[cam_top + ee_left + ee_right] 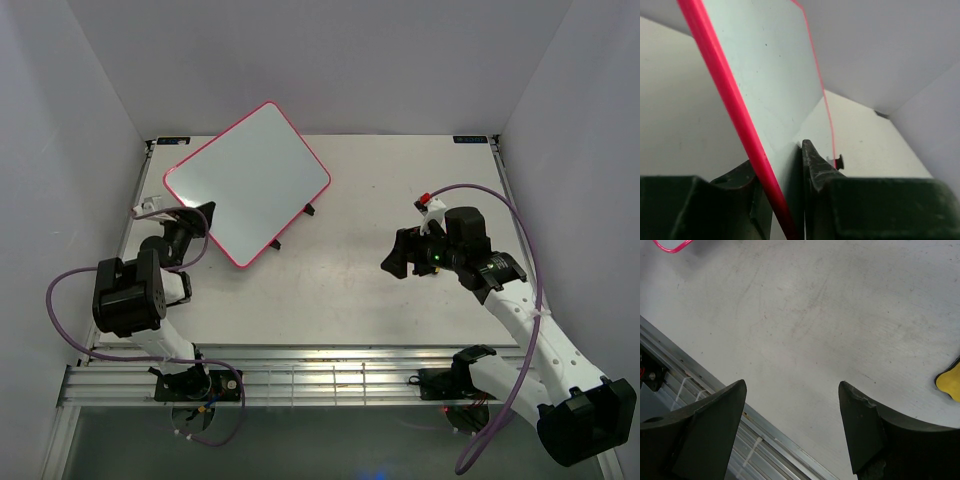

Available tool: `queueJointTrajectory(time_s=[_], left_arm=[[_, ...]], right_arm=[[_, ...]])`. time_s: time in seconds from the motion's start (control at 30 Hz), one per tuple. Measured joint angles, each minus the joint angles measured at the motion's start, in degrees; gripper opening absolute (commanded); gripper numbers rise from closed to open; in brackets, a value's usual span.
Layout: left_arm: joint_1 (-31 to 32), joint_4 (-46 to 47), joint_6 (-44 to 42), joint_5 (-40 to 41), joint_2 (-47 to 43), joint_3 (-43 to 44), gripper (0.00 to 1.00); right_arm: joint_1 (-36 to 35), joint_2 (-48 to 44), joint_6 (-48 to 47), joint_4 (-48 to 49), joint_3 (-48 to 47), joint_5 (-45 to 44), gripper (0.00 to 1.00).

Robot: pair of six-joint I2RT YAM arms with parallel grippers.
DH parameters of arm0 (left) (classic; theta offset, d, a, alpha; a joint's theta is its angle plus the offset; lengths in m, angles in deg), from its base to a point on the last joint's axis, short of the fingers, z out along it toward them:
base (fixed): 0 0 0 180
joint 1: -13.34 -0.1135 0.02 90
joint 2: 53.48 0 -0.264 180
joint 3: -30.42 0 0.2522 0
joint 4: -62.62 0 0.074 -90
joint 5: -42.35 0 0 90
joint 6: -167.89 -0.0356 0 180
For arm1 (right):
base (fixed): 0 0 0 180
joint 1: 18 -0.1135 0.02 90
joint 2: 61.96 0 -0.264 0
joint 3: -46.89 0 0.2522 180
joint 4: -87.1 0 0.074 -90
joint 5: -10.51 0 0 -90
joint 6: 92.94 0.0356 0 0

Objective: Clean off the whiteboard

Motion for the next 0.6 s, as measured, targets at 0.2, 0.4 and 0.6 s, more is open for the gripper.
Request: queueJointTrajectory(time_s=[0.2, 0.4, 0.6], left_arm=[[0.0, 0.1, -3.2, 1.2, 0.5, -1.6, 0.32], [-0.2, 1.5, -3.6, 0.7, 2.0, -1.2, 0.0], [-0.3, -0.7, -5.1, -1.3, 1.4, 1.1, 0.0]], right_arm=[[0.0, -0.5, 0.0, 0.1, 0.7, 0.0, 0.8], [0.0, -0.7, 0.0, 0.1, 0.7, 0.0, 0.8], [0.0, -0.7, 0.0, 0.1, 0.7, 0.0, 0.8]])
